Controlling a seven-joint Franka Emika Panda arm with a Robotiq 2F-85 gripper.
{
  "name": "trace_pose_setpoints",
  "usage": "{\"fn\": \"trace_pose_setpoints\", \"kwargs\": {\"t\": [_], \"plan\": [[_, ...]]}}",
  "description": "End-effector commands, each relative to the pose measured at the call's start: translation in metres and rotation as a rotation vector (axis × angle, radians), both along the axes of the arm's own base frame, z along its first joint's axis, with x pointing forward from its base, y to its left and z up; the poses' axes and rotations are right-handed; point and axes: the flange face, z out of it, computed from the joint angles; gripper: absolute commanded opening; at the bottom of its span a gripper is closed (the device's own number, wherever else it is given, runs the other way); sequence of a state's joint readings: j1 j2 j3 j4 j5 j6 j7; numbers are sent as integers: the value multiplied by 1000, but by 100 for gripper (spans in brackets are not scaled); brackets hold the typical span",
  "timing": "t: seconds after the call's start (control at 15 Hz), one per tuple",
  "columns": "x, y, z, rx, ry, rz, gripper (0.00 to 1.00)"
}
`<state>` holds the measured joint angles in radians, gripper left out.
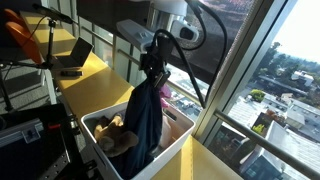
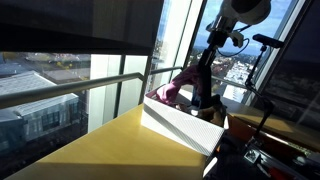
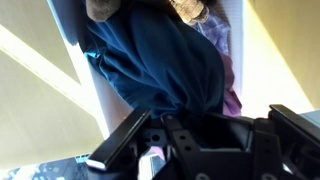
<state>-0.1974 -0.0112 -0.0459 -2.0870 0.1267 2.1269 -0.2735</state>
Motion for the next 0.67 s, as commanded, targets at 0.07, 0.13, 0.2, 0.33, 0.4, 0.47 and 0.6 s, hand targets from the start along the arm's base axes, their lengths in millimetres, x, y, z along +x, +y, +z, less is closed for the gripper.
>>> {"fn": "trace_pose_setpoints", "kwargs": {"t": [0.07, 0.13, 0.2, 0.33, 0.4, 0.47, 0.6], "plan": [[-16, 47, 115, -12, -156, 68, 0], [-18, 65, 137, -23, -191, 93, 0], [-22, 84, 156, -31, -219, 122, 0], [-28, 126, 192, -45, -269, 183, 0], [-31, 150, 207, -53, -293, 213, 0], [-35, 173, 223, -56, -312, 244, 0], [-40, 223, 250, -68, -350, 302, 0]]}}
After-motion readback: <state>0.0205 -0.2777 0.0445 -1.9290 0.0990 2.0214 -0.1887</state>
